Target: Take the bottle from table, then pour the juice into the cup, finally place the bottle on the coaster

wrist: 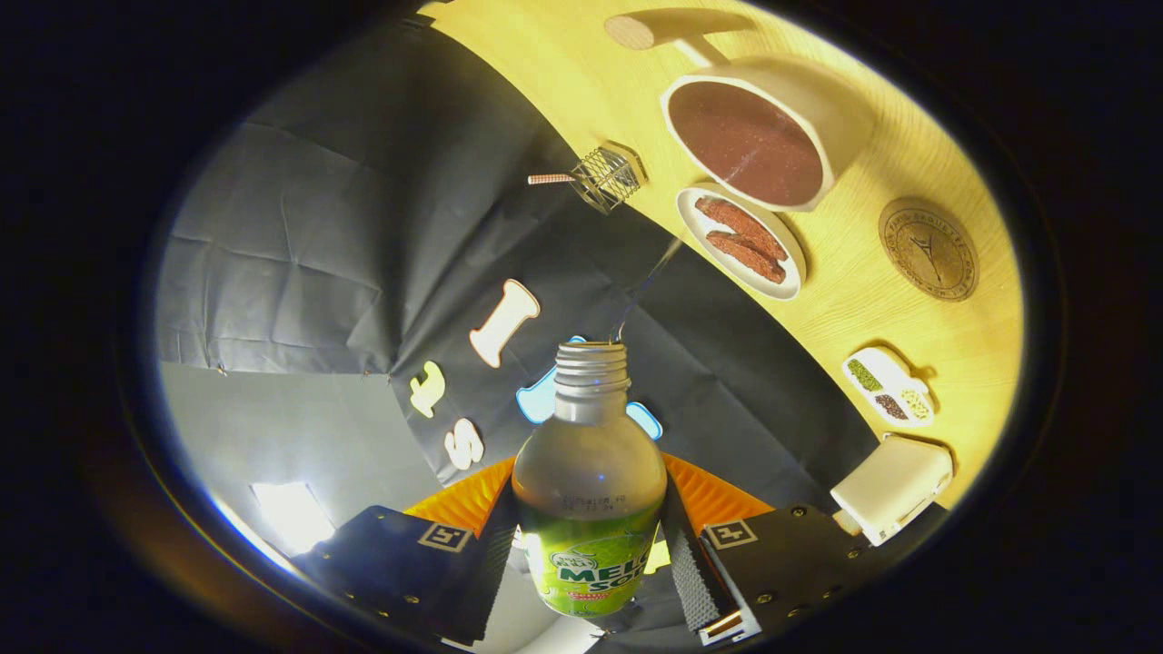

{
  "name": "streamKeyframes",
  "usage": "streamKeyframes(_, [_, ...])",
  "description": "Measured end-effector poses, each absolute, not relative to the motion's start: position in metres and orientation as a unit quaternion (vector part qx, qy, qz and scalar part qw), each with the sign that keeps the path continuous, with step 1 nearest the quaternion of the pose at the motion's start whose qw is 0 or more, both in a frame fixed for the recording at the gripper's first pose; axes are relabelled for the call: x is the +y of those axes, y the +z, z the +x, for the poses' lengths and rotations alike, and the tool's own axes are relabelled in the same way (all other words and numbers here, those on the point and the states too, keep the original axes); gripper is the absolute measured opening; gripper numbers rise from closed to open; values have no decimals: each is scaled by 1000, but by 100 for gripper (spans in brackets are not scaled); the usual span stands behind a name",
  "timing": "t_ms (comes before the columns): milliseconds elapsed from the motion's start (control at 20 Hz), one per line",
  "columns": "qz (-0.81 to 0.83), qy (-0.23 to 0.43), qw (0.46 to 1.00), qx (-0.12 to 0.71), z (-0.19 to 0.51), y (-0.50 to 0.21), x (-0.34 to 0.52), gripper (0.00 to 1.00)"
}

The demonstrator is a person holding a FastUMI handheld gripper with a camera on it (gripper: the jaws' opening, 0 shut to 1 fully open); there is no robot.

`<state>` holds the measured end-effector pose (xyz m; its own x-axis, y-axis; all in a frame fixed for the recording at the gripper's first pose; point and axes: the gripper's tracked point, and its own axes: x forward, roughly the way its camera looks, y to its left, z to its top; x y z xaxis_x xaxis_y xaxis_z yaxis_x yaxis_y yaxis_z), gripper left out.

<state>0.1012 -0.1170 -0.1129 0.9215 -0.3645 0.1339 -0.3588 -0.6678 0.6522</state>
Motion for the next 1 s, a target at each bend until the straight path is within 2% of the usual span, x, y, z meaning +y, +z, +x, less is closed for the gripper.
streamKeyframes(1000, [917,-13,336,-214,103,-106,-137,78])
